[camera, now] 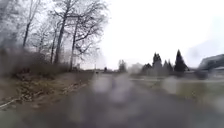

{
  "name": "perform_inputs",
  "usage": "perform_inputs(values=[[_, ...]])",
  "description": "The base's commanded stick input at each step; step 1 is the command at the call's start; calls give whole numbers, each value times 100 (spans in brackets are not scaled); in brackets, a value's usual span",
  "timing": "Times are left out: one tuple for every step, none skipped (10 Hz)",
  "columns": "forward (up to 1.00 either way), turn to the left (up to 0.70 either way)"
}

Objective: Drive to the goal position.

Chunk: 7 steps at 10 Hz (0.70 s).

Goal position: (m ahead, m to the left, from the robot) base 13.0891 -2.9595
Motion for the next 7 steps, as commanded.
perform_inputs(values=[[100, 0], [100, 0], [100, 0], [100, 0], [100, 0], [100, 0], [100, 0]])
